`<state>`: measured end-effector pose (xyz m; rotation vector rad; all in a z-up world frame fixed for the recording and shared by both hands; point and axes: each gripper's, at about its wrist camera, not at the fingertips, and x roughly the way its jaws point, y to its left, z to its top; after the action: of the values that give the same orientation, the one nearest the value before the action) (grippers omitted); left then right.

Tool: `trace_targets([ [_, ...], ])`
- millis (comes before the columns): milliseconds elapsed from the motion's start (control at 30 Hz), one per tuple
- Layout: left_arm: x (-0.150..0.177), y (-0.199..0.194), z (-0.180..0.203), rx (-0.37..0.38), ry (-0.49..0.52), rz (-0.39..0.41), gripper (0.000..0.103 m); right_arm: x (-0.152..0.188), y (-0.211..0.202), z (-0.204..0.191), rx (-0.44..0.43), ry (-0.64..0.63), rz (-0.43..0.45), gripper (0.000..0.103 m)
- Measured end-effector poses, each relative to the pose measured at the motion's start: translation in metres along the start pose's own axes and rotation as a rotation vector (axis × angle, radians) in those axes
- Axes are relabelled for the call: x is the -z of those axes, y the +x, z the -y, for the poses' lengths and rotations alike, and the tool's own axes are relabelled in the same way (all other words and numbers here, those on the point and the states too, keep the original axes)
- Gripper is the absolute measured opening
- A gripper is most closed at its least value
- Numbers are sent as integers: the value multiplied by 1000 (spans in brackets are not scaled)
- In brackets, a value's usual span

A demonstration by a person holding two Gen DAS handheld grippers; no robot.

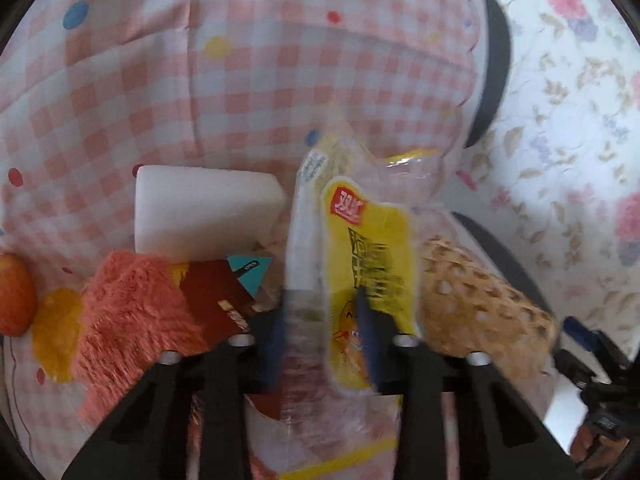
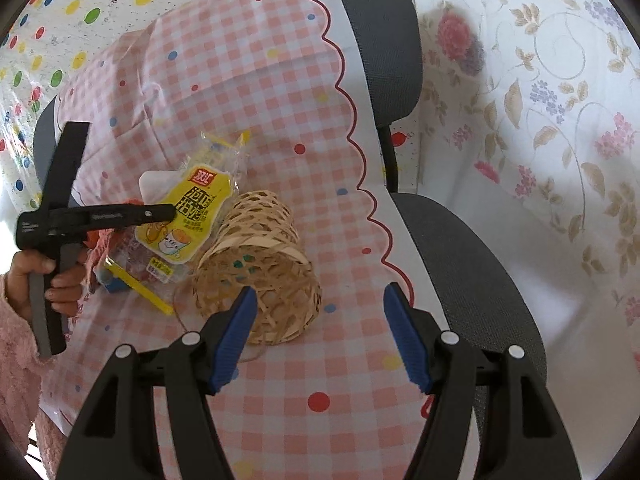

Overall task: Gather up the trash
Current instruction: 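Grasp the woven bamboo cone with the right gripper and lift it toward the wastebasket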

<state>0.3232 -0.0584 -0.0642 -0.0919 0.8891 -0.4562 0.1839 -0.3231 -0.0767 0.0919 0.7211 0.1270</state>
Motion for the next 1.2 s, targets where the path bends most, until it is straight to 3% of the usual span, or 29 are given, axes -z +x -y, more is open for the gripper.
trace_targets([
  [100, 9, -26, 12, -11, 19, 60, 4, 0, -4, 1, -2, 5, 6, 65],
  [233, 25, -69, 29, -51, 33, 163, 3, 0, -10, -1, 1, -2, 19, 65],
  [333, 44, -99, 39, -182, 29, 202, 3, 1, -11, -3, 5, -10, 19, 65],
  [467, 62, -116, 31, -236, -24, 215, 3, 2, -8, -6, 16, -30, 28, 46],
  [700, 75, -121, 26, -214, -53, 219, 3, -1, 21, -11, 20, -114, 11, 43],
  [933, 79, -120, 29, -198, -50, 217, 3, 2, 62, -8, 32, -159, -84, 43],
  [1000, 82, -120, 30, -191, -52, 214, 3, 7, 66, -6, 16, -144, -104, 37],
  [1067, 84, -121, 30, -190, -54, 213, 3, 12, 64, -2, -28, -105, -112, 16],
  [1200, 89, -123, 32, -184, -62, 210, 3, 11, 47, 2, -84, -39, -50, 6],
])
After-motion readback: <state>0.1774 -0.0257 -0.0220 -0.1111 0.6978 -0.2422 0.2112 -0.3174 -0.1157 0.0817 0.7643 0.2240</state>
